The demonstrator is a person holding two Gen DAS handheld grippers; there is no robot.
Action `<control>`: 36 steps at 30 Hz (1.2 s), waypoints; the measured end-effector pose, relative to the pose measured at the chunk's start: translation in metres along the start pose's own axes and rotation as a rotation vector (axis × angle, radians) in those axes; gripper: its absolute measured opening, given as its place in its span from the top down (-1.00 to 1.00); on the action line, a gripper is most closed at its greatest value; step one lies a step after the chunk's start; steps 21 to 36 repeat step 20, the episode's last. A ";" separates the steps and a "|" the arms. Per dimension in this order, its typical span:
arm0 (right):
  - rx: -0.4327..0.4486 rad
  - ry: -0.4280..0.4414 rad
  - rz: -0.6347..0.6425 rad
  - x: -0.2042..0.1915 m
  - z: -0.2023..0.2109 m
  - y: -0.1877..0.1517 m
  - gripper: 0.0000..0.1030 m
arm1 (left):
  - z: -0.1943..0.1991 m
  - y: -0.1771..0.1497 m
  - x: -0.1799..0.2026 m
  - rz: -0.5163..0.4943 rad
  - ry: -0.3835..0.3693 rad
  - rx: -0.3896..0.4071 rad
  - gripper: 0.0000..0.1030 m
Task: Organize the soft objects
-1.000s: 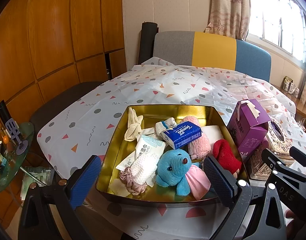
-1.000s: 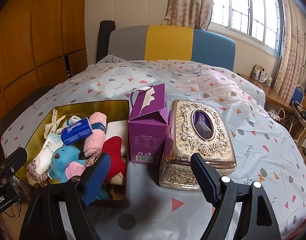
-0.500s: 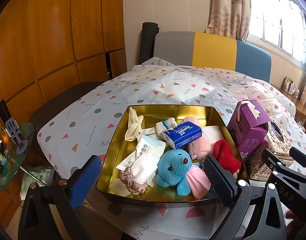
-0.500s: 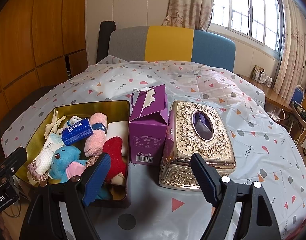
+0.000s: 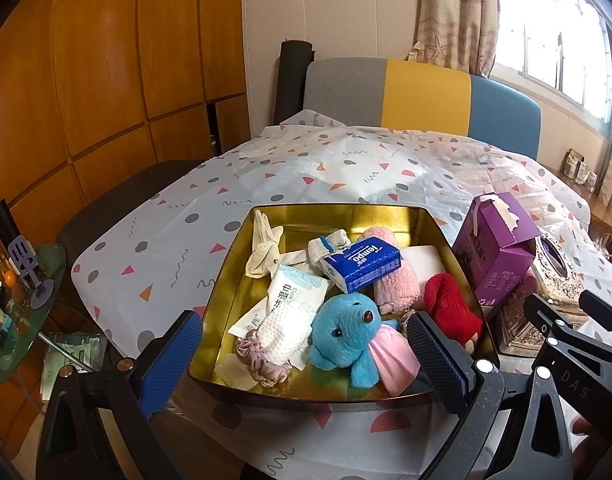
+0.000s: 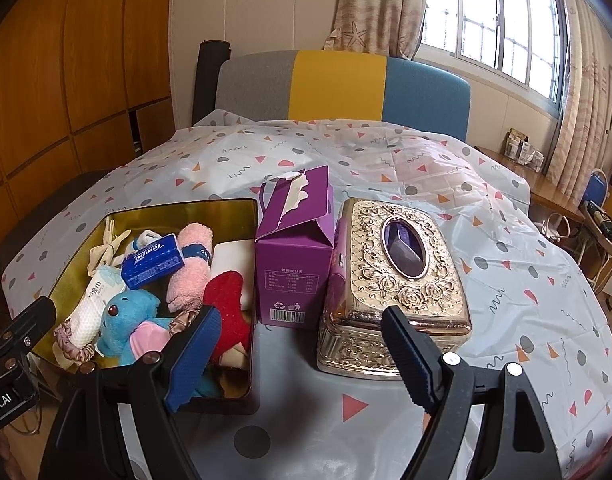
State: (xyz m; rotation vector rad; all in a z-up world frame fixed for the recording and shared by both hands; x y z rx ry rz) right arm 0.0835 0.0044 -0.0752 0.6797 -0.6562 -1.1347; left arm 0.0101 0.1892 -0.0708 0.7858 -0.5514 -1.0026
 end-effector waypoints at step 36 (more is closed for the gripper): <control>0.053 -0.018 -0.077 0.034 0.011 0.003 -0.62 | -0.014 -0.001 -0.006 -0.002 -0.024 -0.033 -0.92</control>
Point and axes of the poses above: each gripper's, at about its wrist camera, not at the fingertips, and z roughly against the way its jaws point, x to its right, y to its top, the point moved 7 cm from there along -z, roughly the way its jaws point, and after that the axes turned 6 degrees about z, right-handed, at the moved point
